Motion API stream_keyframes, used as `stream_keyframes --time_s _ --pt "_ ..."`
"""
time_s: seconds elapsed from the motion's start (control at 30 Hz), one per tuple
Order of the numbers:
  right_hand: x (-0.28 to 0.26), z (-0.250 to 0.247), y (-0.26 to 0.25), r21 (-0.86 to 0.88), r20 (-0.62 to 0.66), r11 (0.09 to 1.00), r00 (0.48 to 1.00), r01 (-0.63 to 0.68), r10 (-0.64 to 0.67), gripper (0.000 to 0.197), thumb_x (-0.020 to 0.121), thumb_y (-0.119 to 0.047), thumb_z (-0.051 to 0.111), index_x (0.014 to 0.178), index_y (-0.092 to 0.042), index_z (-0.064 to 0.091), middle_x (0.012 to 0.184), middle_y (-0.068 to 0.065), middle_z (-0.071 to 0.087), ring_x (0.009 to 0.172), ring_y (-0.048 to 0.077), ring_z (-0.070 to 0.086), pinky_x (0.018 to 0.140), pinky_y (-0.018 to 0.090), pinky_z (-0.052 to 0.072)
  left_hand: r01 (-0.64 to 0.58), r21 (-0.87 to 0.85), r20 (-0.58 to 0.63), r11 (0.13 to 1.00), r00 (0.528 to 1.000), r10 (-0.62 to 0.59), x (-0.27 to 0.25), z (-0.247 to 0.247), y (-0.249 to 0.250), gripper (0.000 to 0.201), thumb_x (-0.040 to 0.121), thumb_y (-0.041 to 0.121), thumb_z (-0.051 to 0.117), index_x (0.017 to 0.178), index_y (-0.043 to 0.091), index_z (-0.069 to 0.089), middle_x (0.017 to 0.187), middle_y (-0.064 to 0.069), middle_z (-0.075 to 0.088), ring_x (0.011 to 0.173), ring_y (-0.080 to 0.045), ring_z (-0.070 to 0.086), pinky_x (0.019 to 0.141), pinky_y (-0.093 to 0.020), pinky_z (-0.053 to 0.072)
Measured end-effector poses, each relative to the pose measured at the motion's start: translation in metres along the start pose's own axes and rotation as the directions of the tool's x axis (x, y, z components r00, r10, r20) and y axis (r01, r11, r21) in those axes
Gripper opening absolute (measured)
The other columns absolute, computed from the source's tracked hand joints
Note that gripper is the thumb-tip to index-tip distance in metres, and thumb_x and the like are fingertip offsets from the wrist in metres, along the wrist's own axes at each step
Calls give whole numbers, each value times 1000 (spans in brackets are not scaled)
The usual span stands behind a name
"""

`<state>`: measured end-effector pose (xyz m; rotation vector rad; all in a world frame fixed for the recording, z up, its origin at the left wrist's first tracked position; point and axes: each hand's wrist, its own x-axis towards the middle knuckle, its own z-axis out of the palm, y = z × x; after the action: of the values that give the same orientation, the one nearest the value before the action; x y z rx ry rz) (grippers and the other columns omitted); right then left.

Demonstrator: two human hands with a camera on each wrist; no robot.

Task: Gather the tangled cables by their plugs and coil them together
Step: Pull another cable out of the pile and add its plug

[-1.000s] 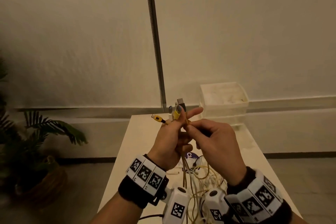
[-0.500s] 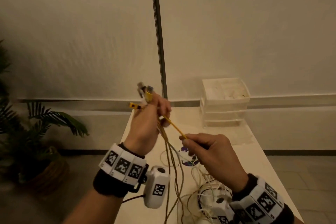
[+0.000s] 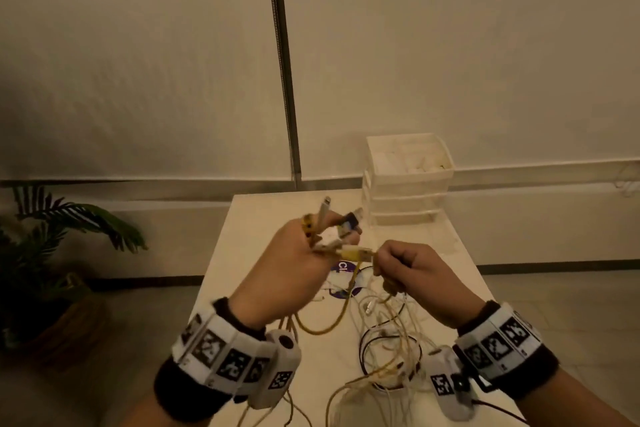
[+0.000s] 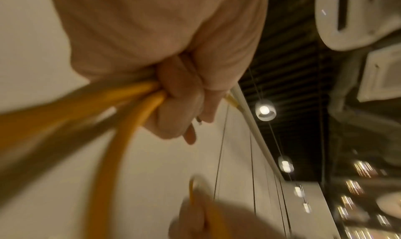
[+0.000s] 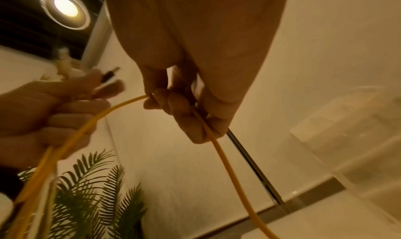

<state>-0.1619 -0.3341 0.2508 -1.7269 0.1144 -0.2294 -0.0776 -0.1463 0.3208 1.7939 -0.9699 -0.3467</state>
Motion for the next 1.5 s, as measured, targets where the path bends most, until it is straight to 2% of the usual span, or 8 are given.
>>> stream_keyframes --time_s 0.1,0.37,0.63,0.73,0.9,1.03,1.27,1.5 --pt "4 6 -15 18 -9 1000 1000 19 -19 27 100 -10 46 80 4 58 59 3 45 51 12 36 53 27 36 13 167 1 986 1000 -13 6 22 -9 18 92 35 64 107 26 65 84 8 71 71 -2 65 64 -21 51" --pt "-6 -3 -24 33 32 998 998 57 -58 29 98 -21 52 82 2 62 56 2 43 49 12 38 53 26 36 -76 220 -144 972 984 110 12 12 -4 24 94 10 55 73 22 58 68 8 63 50 -6 45 50 -21 37" --pt "-23 -6 18 14 5 999 999 -48 48 30 99 -21 49 75 -14 63 57 5 47 52 18 43 55 27 41 -147 -72 -671 987 739 61 25 -65 5 13 95 22 60 82 18 64 59 9 54 52 -13 47 49 -35 39" --pt "-24 -4 22 18 -20 997 997 -75 75 31 101 -16 45 74 -12 62 57 6 45 50 16 40 53 26 39 -33 112 -579 993 810 92 24 -62 -4 16 93 24 64 109 25 64 93 5 70 80 -12 66 67 -38 56" --pt "-16 2 4 12 -46 998 997 -57 57 32 101 -18 44 77 -6 60 58 9 41 50 17 37 52 28 35 -136 329 -256 934 939 227 6 -13 4 32 94 9 60 117 31 63 86 13 71 57 -9 59 46 -18 44" --pt "-12 5 -26 -65 28 998 1000 1 1 28 99 -13 48 78 -1 62 55 5 44 49 12 38 50 24 34 -208 300 70 931 978 196 3 16 -2 50 88 -2 53 123 31 63 103 11 73 87 -8 67 75 -27 52" --pt "-2 -7 -47 28 112 998 992 60 -63 28 98 -19 50 83 -15 73 59 2 51 52 14 43 53 23 37 -144 307 -50 941 985 167 14 16 -6 37 92 2 49 66 28 52 58 7 52 54 -10 44 51 -20 31" --pt "-9 -17 -23 23 101 1000 995 -18 16 25 97 -18 51 85 -9 71 60 5 53 53 18 46 54 25 41 -33 128 -417 991 905 84 22 -15 -11 30 93 9 46 69 20 60 46 10 48 43 -9 35 43 -30 31"
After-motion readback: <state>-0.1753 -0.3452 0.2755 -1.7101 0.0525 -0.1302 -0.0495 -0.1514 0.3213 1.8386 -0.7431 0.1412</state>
